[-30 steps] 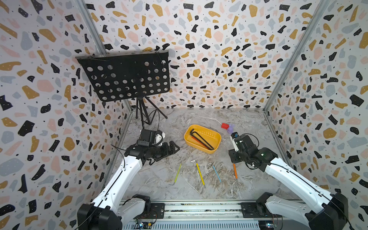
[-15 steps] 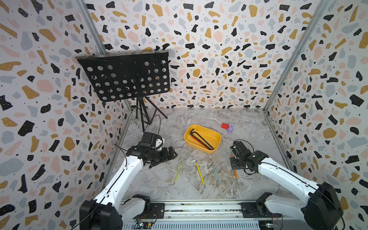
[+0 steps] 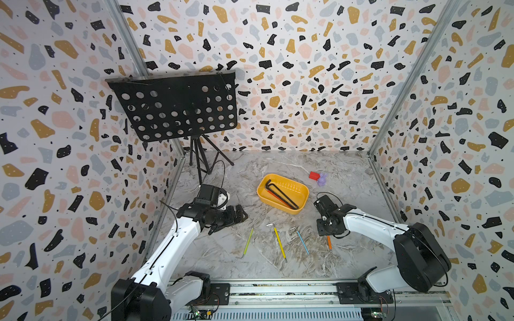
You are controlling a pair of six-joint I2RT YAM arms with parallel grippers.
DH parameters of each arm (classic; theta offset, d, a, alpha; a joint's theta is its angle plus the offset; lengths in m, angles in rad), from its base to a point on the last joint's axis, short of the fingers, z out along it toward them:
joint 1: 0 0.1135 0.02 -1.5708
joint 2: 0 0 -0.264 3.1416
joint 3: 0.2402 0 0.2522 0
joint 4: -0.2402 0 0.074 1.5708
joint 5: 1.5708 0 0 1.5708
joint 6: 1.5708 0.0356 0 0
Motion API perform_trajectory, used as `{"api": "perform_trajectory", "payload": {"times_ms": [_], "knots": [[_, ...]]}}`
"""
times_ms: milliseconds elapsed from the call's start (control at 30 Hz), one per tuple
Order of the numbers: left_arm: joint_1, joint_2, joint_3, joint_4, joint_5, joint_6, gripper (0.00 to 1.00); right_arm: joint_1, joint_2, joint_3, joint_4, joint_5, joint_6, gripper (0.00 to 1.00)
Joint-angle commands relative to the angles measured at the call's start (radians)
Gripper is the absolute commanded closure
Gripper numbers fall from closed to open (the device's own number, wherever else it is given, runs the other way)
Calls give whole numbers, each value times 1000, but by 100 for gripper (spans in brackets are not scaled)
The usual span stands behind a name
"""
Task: Put the hex key on the desktop into the storage box
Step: Pick up the Allen key from the center of the board.
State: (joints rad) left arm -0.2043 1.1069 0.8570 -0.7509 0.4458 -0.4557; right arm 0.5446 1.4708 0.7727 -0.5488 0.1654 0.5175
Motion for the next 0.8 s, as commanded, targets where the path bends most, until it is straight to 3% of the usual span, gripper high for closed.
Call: {"api": "perform_trajectory", "payload": {"times_ms": [0, 767], "knots": [[-6, -15, 6, 4, 8, 16, 0, -12, 28, 19, 43, -34, 6, 49], [-6, -17, 1, 10, -7, 8, 0, -20, 101, -30, 167, -111, -1, 65]]}}
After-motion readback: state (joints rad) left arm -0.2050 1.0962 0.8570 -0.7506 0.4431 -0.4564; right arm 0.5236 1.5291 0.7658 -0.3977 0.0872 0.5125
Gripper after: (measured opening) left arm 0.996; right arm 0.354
